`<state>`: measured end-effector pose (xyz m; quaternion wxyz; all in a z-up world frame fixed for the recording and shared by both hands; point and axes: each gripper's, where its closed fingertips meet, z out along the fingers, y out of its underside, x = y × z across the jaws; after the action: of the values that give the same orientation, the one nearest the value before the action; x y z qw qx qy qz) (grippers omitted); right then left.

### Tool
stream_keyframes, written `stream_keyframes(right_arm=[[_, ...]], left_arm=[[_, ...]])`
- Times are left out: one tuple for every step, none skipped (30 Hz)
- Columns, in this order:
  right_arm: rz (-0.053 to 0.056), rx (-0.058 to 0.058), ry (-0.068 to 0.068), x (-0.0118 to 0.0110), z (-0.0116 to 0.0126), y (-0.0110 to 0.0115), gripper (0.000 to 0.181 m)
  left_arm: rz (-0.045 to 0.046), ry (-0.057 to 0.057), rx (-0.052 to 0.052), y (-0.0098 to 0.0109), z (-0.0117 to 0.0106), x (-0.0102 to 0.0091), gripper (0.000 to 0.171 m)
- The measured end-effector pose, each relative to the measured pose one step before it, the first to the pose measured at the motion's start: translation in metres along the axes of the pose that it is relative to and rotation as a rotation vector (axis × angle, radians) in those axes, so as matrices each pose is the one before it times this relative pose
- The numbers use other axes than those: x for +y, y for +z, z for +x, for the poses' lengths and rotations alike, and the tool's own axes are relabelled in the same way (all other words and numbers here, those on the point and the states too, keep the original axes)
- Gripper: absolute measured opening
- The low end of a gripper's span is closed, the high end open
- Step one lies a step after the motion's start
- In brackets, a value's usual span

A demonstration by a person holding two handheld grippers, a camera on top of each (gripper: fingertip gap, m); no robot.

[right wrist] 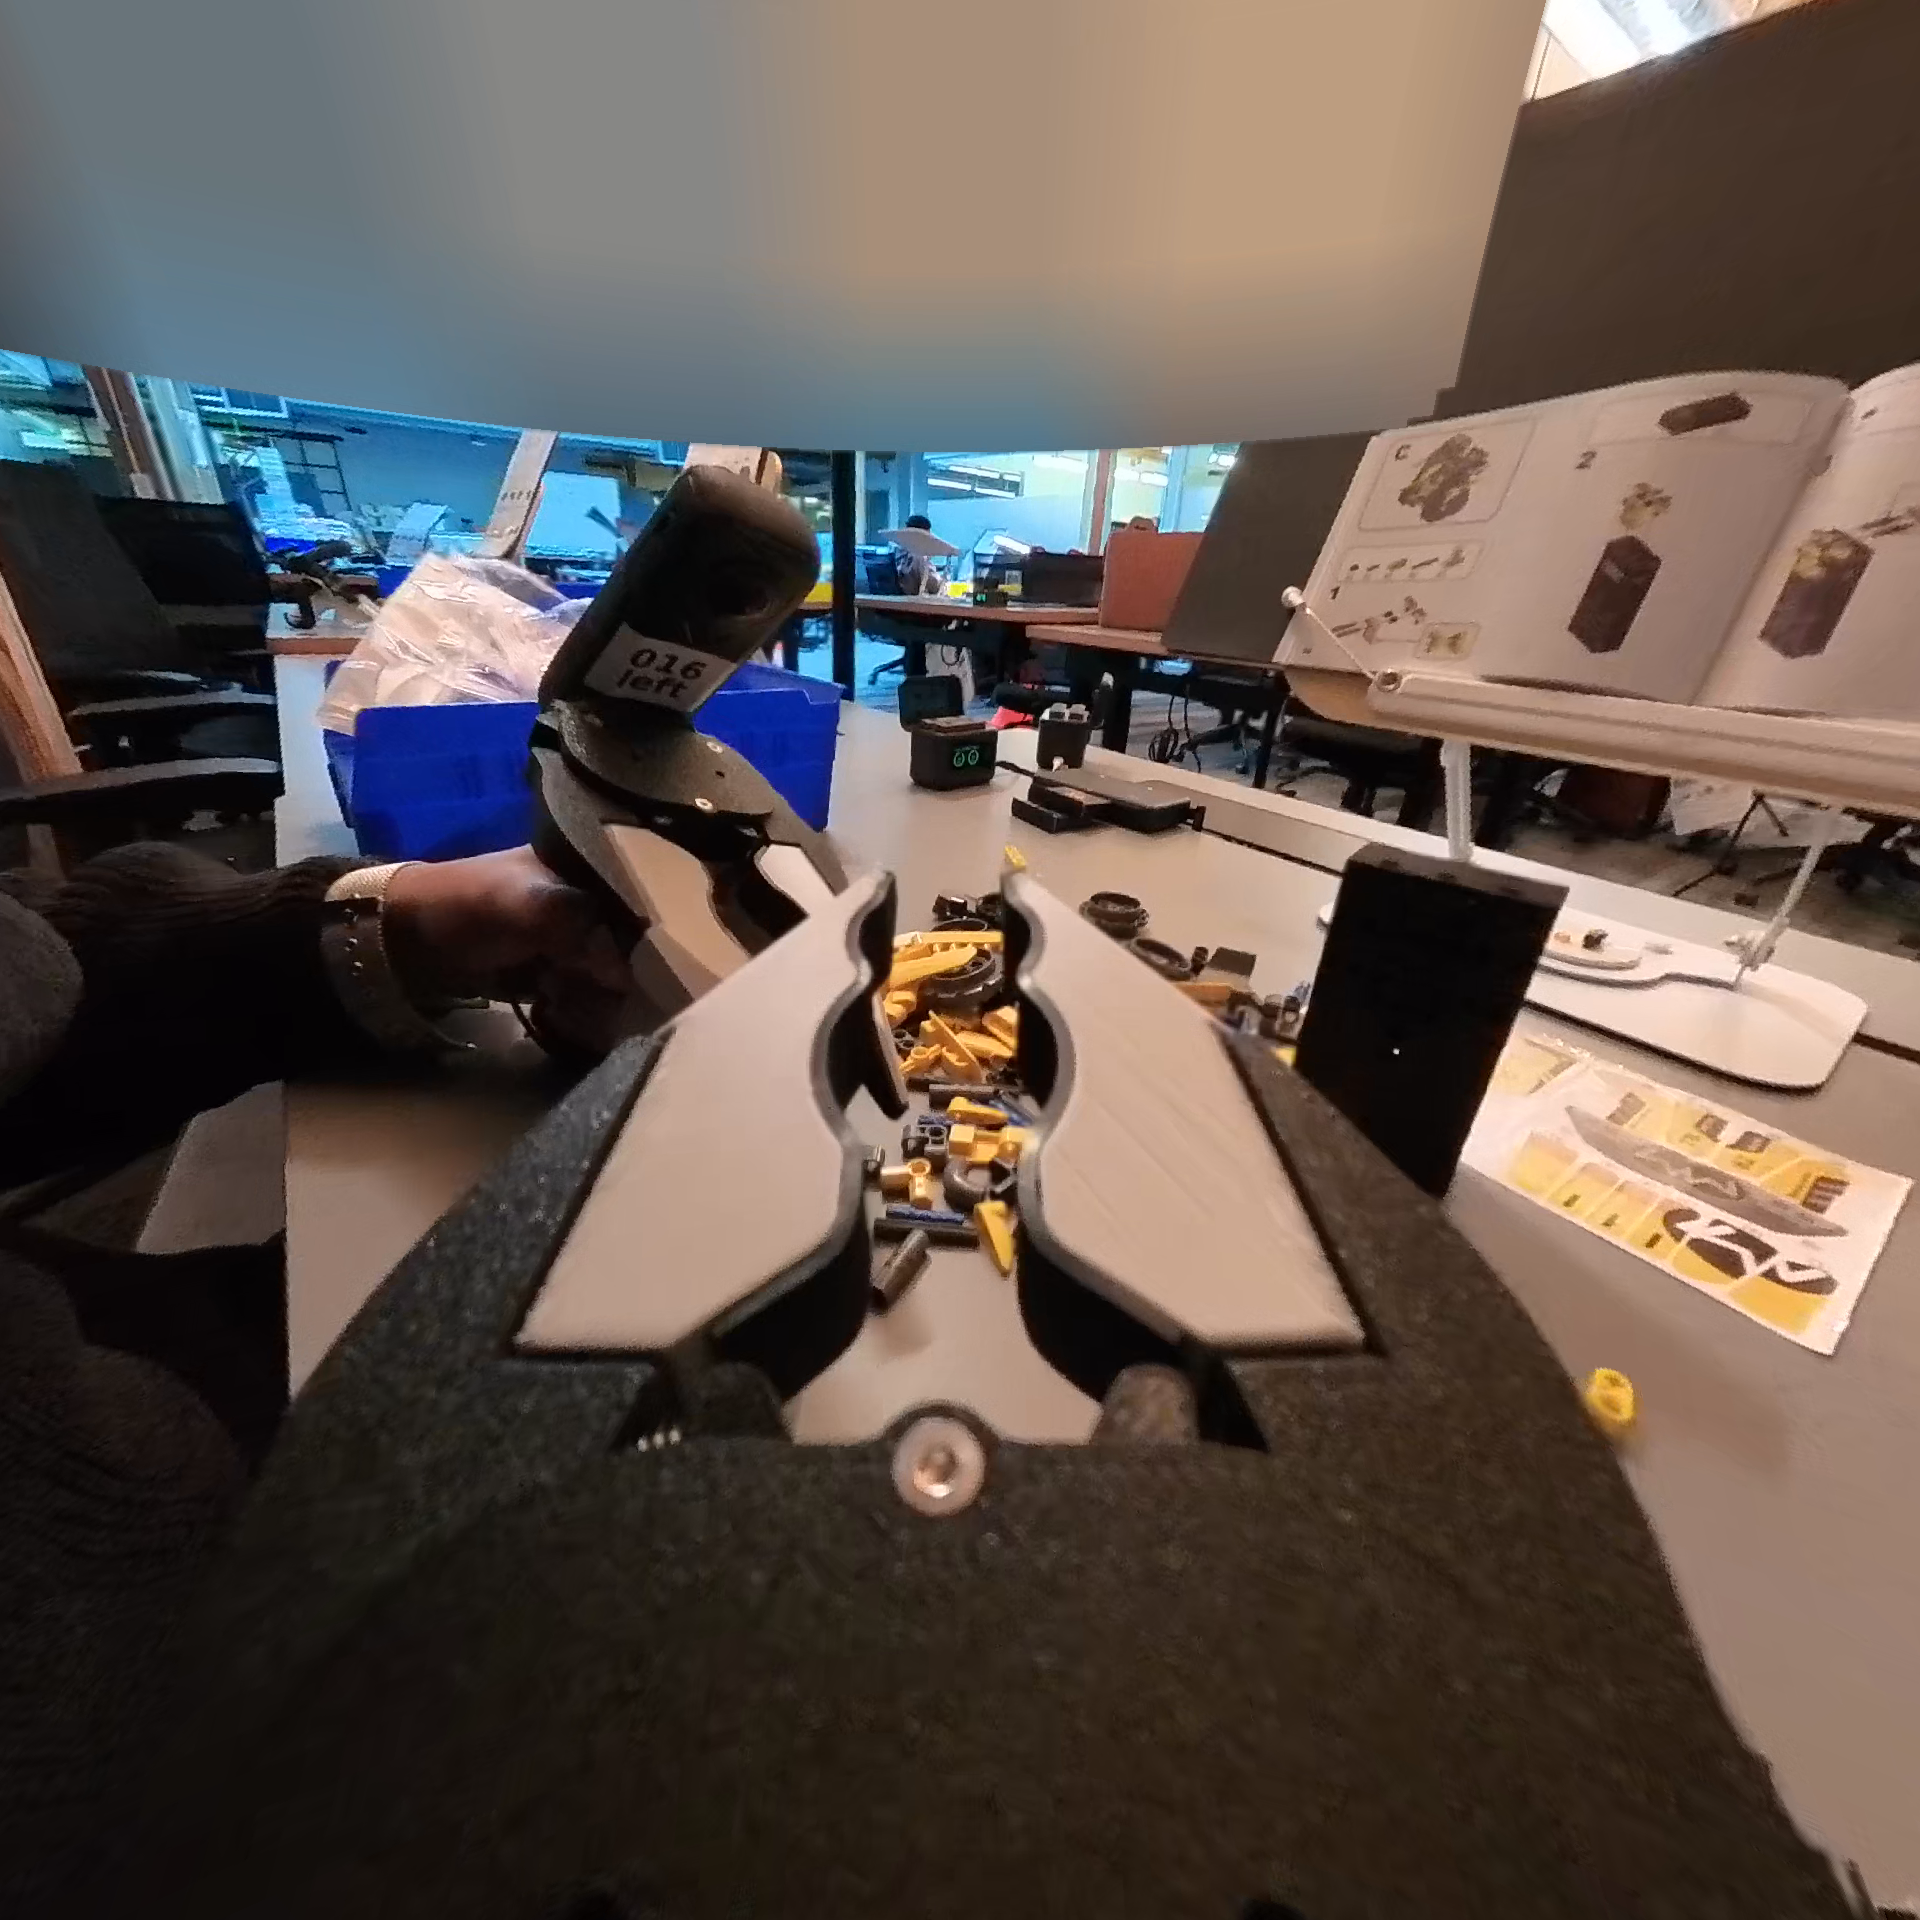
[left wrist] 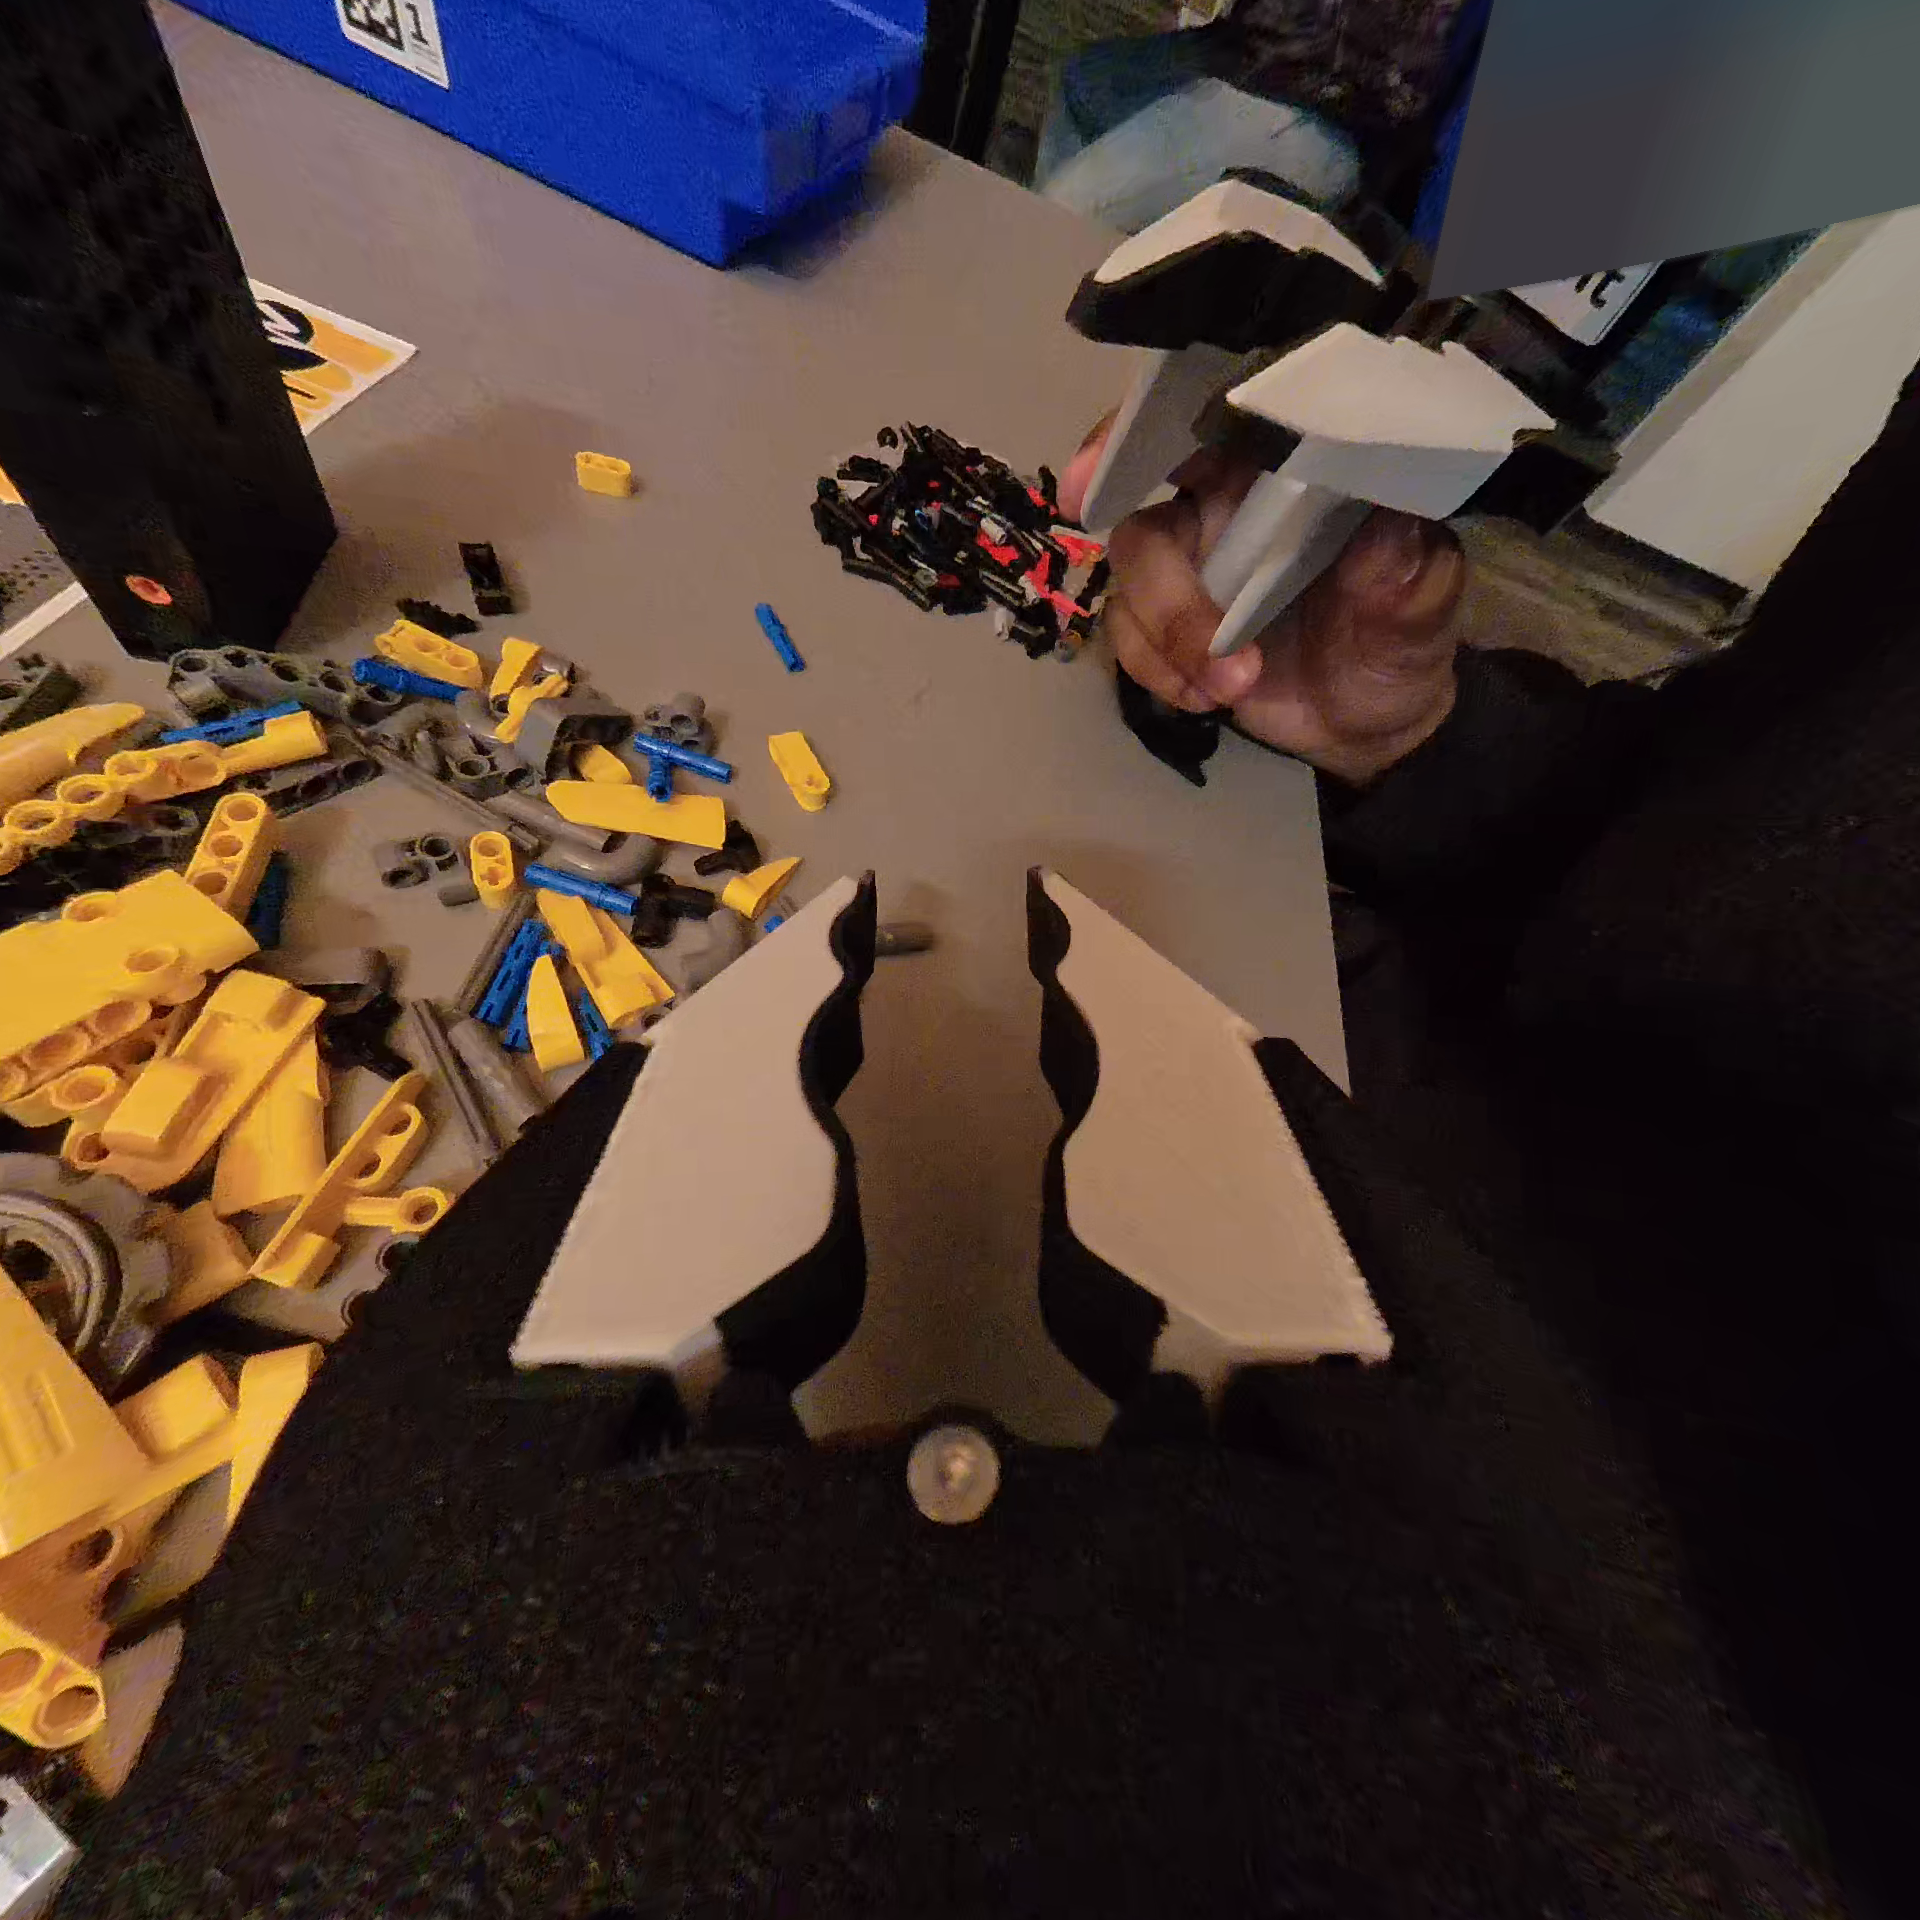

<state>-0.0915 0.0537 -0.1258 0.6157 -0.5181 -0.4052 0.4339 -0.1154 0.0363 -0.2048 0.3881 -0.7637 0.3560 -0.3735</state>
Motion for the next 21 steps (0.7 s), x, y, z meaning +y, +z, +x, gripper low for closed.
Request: stream_keyframes(right_arm=[[-0.0088,-0.005,0.0149,0.00135,0.00092,0.00093,0.019],[-0.0053,-0.0011,0.0145,0.00085,0.00145,0.00062,0.019],[-0.0042,-0.0002,0.012,0.00071,0.0013,0.00045,0.019],[-0.0056,-0.0012,0.0101,0.00082,0.001,0.00068,0.019],[-0.0091,-0.0015,0.0097,0.00125,0.00091,0.00105,0.019],[-0.0135,0.0007,0.0089,0.0019,0.00107,0.0014,0.019],[-0.0163,-0.0009,0.0077,0.0022,0.00087,0.0018,0.019],[-0.0159,-0.0072,0.0055,0.00221,-0.00013,0.00205,0.019],[-0.0155,-0.0072,0.0057,0.00208,-0.00007,0.00188,0.019],[-0.0128,-0.0036,0.0036,0.00175,0.00048,0.00172,0.019],[-0.0081,-0.0013,0.0013,0.00105,0.00063,0.00144,0.019],[-0.0043,-0.0002,0.001,0.0006,0.00075,0.00116,0.019],[-0.0055,0.0024,0.0062,0.00082,0.00143,0.00085,0.019],[-0.0092,-0.0028,0.0116,0.0014,0.00076,0.00091,0.019],[-0.0093,-0.0074,0.0112,0.00127,0.00025,0.00082,0.019],[-0.0026,-0.0047,0.0081,0.00045,0.00023,0.00019,0.019],[0.0059,0.0015,0.0055,-0.0008,0.0008,-0.00058,0.019],[0.0095,-0.0009,0.0071,-0.00124,0.00061,-0.00088,0.018],[0.0085,-0.0036,0.008,-0.00104,0.00037,-0.00091,0.018],[0.0066,-0.0017,0.0074,-0.00088,0.00059,-0.00075,0.018],[0.0044,-0.0008,0.0055,-0.00054,0.00052,-0.00038,0.018]], left_arm=[[0.00684,-0.0126,0.0131,-0.00072,0.00018,-0.00092,0.028],[0.0108,-0.0143,0.0103,-0.0012,-0.00041,-0.00141,0.028],[0.01505,-0.0116,0.009,-0.00155,-0.00028,-0.00206,0.028],[0.01653,-0.0085,0.008,-0.00178,-0.00013,-0.00211,0.028],[0.01452,-0.0096,0.0009,-0.00141,-0.00121,-0.00207,0.028],[0.01007,-0.0093,-0.0004,-0.00084,-0.00133,-0.00147,0.028],[0.00432,-0.0064,0.0034,-0.00024,-0.00058,-0.00092,0.028],[-0.00215,-0.004,0.0053,0.00037,-0.00011,0.00007,0.028],[-0.0074,-0.0029,0.0026,0.00092,-0.00016,0.00073,0.028],[-0.01093,-0.0005,0.0024,0.00128,0.0,0.00123,0.028],[-0.01208,0.0023,0.0027,0.00148,0.00041,0.0014,0.028],[-0.01153,0.0039,0.0017,0.00135,0.00048,0.00127,0.028],[-0.00957,0.0038,0.0005,0.00123,0.00018,0.00103,0.028],[-0.00661,0.0034,0.0017,0.00092,0.00024,0.00053,0.028],[-0.0036,0.0004,0.0022,0.00061,0.00001,0.00023,0.028],[-0.00059,-0.0045,0.0016,0.00003,-0.00035,0.0,0.028],[0.0048,-0.0037,0.0028,-0.00061,-0.00018,-0.00062,0.028],[0.00988,-0.0014,0.0008,-0.00111,0.00001,-0.00126,0.028],[0.0107,-0.0018,0.0013,-0.00126,-0.00014,-0.0013,0.028],[0.00937,-0.0022,-0.0001,-0.00115,-0.0003,-0.00122,0.028],[0.009,0.0001,-0.0008,-0.00102,-0.00011,-0.00104,0.028]])
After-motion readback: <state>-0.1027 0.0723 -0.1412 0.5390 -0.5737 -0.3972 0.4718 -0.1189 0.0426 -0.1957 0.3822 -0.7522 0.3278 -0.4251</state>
